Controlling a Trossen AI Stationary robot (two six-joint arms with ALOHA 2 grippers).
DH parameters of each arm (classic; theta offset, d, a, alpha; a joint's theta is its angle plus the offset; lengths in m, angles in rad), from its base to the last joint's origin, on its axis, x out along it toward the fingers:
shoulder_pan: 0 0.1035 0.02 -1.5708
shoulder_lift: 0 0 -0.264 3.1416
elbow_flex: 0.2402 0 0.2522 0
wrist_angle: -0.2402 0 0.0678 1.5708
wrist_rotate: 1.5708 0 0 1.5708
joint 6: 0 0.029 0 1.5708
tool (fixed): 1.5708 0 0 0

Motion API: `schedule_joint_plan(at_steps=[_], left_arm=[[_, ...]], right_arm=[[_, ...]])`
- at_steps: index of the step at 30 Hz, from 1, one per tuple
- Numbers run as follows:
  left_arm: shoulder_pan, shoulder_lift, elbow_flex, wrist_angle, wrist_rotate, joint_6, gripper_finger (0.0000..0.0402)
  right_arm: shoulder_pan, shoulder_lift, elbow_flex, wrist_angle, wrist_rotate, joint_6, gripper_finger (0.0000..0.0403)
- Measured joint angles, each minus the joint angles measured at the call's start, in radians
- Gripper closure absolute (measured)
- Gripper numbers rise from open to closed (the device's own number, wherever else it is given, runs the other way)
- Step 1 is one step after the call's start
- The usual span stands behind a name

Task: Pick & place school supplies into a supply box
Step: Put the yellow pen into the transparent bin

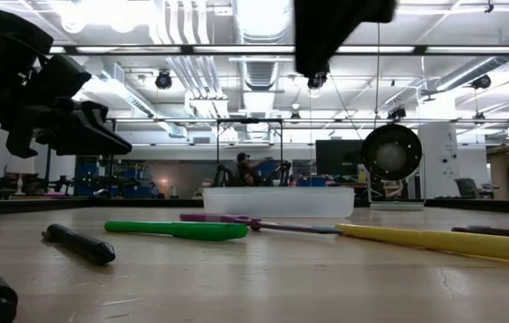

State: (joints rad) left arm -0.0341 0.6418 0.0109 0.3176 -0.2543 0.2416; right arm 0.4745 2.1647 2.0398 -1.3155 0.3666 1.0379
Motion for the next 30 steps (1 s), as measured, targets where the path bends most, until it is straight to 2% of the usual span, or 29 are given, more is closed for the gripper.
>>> schedule_joint_plan(at_steps=[3, 10, 16, 21, 25, 30], left_arm=[[0.0, 0.0, 0.0, 0.0, 0.0, 0.0, 0.0349], [0.0, 0.0, 0.0, 0.0, 0.0, 0.0, 0.0349], [0.0, 0.001, 0.0, 0.0, 0.0, 0.0, 0.0349], [0.0, 0.001, 0.0, 0.0, 0.0, 0.0, 0.0349], [0.0, 0.0, 0.001, 0.0, 0.0, 0.0, 0.0349], [0.0, 0.0, 0.0, 0.0, 0.0, 0.0, 0.0349]], right_arm=[[0.014, 0.0, -0.017, -0.019, -0.012, 0.029, 0.0351], [0.025, 0.0, -0.032, -0.046, -0.052, -0.185, 0.0351], [0.021, -0.001, -0.04, -0.044, -0.098, 0.029, 0.0351], [0.011, -0.001, -0.098, -0.038, -0.163, 0.158, 0.0351], [-0.017, -0.001, -0.16, -0.009, -0.231, 0.174, 0.0351], [-0.046, -0.001, -0.222, 0.128, -0.285, 0.12, 0.0351]])
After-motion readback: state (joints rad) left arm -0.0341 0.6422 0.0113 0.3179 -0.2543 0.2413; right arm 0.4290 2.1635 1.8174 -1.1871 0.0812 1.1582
